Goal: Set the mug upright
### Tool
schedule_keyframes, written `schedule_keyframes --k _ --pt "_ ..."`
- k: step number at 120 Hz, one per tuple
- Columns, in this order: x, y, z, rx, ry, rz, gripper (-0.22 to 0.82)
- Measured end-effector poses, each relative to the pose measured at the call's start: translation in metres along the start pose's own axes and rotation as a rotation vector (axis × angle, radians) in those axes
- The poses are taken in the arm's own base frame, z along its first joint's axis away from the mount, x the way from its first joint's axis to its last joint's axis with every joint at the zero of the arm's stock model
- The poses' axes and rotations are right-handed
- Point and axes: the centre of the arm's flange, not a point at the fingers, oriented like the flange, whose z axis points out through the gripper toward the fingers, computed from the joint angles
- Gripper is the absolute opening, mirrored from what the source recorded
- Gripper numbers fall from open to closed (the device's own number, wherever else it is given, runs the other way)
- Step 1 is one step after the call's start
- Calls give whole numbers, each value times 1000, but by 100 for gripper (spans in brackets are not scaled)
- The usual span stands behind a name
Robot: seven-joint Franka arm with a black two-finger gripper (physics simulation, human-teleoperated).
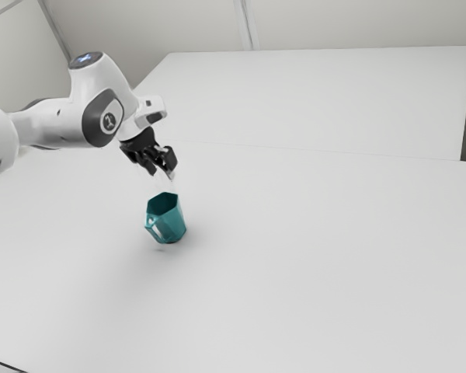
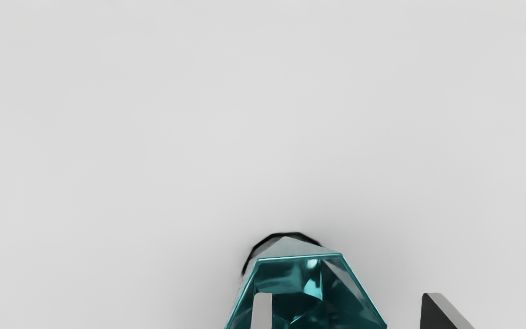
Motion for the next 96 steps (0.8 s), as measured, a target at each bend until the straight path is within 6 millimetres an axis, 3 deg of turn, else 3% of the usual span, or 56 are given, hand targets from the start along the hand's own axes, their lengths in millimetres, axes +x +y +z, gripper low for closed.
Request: schedule_keyframes --k 15,43,83,96 --pt "19 -10 -57 36 53 22 42" --pt "24 -24 -147 115 76 57 53" --pt "10 -58 -202 177 30 15 57" --pt "2 -65 -212 197 1 -3 58"
